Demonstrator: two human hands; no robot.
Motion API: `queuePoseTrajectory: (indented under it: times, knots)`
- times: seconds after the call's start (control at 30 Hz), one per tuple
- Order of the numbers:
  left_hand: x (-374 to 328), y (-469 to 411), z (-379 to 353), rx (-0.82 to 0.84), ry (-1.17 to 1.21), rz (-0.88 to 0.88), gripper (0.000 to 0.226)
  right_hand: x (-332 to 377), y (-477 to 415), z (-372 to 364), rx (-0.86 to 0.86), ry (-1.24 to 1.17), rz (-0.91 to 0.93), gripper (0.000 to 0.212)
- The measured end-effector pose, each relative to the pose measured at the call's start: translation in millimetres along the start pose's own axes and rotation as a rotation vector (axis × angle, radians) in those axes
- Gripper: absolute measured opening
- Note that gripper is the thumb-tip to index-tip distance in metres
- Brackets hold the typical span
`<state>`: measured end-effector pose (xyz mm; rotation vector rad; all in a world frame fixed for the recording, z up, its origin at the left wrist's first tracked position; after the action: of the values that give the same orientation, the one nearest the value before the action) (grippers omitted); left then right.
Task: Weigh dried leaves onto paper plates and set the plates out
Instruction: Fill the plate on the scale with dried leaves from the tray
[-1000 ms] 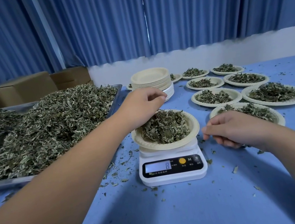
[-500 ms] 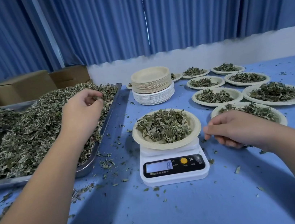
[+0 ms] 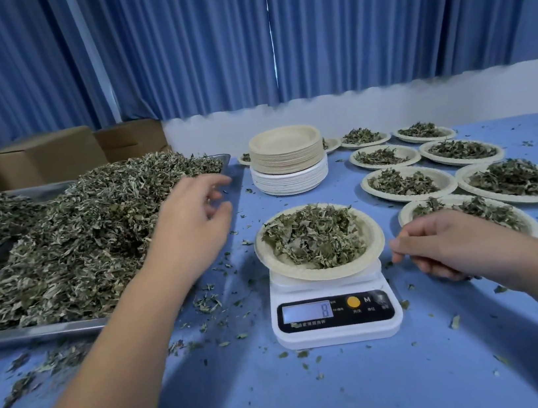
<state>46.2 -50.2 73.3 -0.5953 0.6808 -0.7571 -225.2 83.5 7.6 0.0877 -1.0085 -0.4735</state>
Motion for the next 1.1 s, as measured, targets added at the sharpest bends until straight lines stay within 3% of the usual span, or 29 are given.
queuePoseTrajectory:
  times: [0.07,0.2,0.37,0.63,0.83,1.1]
  knots:
    - [-18,-8,-19,0.188,0.019,-0.083,0.032,2,1,1,-0.006,-0.003,0.001,0.028]
    - [-30,-11,-54,0.543,-0.033,-0.065,0.038,2,2,0,0.000,0.003,0.002,0.028]
    - [-35,-10,-64,0.622,-0.035,-0.066,0.040,4,2,1,0.006,0.011,0.022,0.027]
    - [-43,-14,-63,0.532,-0.068,-0.087,0.026,2,1,2,0.009,0.015,0.022,0.028]
    - [-39,-11,-58,0.373,0.084,-0.053,0.012,0,0,2,0.005,0.023,0.022,0.027]
    - [-23,-6,-39,0.099,0.348,0.043,0.024,0,1,2,-0.004,0.034,0.020,0.028]
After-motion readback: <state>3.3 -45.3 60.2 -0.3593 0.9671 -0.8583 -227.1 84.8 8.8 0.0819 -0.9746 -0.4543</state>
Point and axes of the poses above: each hand's wrist, its own y-axis away from the middle knuckle, its own z-axis out of the back of the hand, x = y × z, the point moved 6 cm from there along -y, towards the middle knuckle, and after that the axes turned 11 degrees about -z, right-handed, at the moved point
